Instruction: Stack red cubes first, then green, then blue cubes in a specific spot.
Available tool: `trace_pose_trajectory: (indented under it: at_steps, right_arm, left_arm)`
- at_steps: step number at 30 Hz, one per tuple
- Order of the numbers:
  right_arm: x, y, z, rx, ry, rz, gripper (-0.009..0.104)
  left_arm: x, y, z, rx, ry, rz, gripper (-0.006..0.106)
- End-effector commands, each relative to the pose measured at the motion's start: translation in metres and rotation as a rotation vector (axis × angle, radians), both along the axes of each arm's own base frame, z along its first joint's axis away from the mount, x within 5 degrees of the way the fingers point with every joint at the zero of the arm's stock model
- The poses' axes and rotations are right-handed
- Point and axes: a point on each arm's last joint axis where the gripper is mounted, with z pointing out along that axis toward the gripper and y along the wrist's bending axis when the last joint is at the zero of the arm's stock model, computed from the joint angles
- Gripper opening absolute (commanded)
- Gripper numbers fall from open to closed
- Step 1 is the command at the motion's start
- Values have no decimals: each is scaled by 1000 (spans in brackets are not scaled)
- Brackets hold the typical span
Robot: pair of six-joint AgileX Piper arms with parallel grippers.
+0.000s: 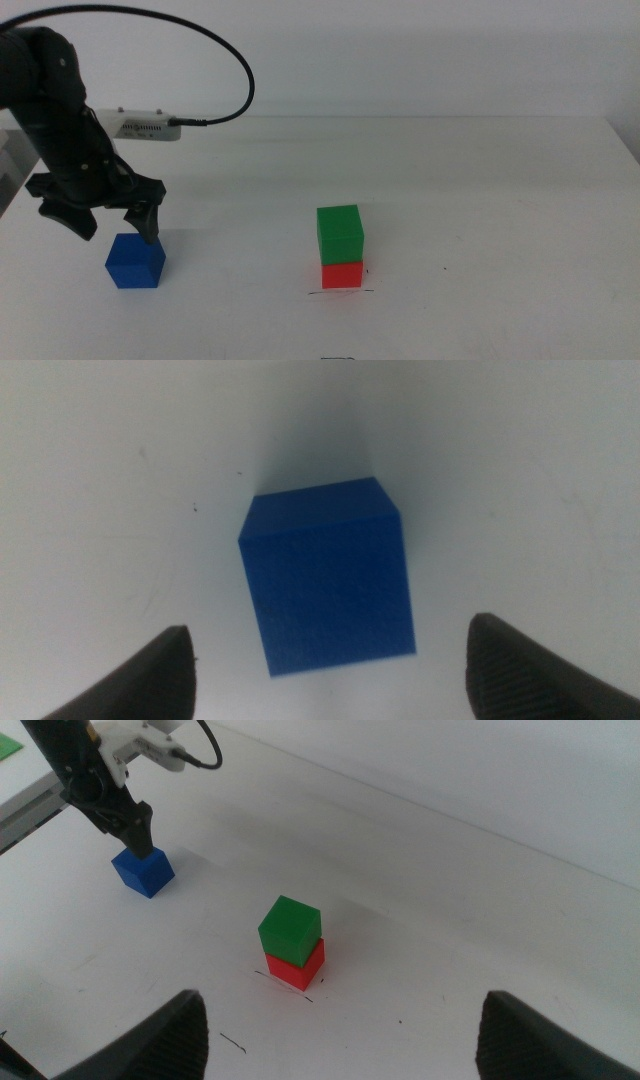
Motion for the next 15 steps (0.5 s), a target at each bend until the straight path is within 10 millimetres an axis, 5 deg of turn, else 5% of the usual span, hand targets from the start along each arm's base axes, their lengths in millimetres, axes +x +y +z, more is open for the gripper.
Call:
trace_pose_trajectory:
  at_steps: [1, 15]
  right_arm:
    - [1, -1, 11, 31, -84, -7, 87]
    - [1, -1, 11, 31, -84, -7, 87]
  left_arm:
    - [3, -3, 18, -9, -72, 16, 91]
    - [17, -4, -19, -14, 1, 32, 91]
